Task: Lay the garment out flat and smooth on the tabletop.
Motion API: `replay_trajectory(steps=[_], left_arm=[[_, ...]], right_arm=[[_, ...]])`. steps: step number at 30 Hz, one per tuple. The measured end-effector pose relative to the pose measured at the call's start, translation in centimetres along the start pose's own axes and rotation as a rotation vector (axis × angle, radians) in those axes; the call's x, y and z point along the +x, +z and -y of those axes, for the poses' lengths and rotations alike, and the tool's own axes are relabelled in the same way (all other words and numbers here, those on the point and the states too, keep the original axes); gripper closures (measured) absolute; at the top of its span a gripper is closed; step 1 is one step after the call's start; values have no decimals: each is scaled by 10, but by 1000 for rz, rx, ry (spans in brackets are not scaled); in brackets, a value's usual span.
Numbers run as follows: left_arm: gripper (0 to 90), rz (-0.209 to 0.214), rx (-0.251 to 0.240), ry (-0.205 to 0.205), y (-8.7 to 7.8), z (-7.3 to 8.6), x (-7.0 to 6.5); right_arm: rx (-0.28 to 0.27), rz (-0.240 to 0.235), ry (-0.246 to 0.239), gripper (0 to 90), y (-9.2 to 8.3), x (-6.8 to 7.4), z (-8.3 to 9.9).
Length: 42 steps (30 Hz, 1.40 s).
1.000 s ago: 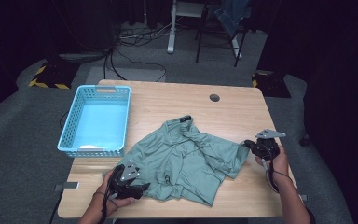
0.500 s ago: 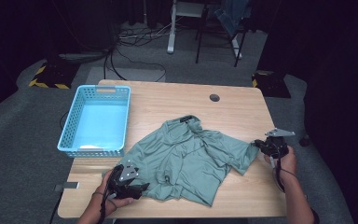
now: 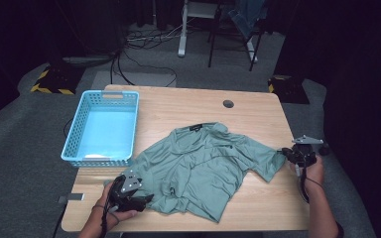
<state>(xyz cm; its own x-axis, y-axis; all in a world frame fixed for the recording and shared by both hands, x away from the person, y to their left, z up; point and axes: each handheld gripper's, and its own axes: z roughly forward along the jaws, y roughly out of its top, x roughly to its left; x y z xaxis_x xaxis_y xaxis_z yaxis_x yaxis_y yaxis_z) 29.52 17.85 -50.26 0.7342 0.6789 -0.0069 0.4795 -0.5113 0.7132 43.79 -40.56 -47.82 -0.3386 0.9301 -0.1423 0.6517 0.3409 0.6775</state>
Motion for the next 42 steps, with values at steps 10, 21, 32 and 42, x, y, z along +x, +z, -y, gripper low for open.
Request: replay_trajectory(steps=[10, 21, 32, 42], left_arm=[[295, -9, 0, -7, -6, 6, 7], [287, -30, 23, -23, -8, 5, 8], [279, -31, 15, -27, -8, 6, 7], [276, -29, 10, -28, -8, 7, 8]], right_arm=[[13, 32, 20, 883, 1, -10, 3], [52, 65, 28, 881, 3, -18, 9], [50, 105, 76, 773, 0, -19, 8], [8, 82, 123, 560, -12, -26, 4]])
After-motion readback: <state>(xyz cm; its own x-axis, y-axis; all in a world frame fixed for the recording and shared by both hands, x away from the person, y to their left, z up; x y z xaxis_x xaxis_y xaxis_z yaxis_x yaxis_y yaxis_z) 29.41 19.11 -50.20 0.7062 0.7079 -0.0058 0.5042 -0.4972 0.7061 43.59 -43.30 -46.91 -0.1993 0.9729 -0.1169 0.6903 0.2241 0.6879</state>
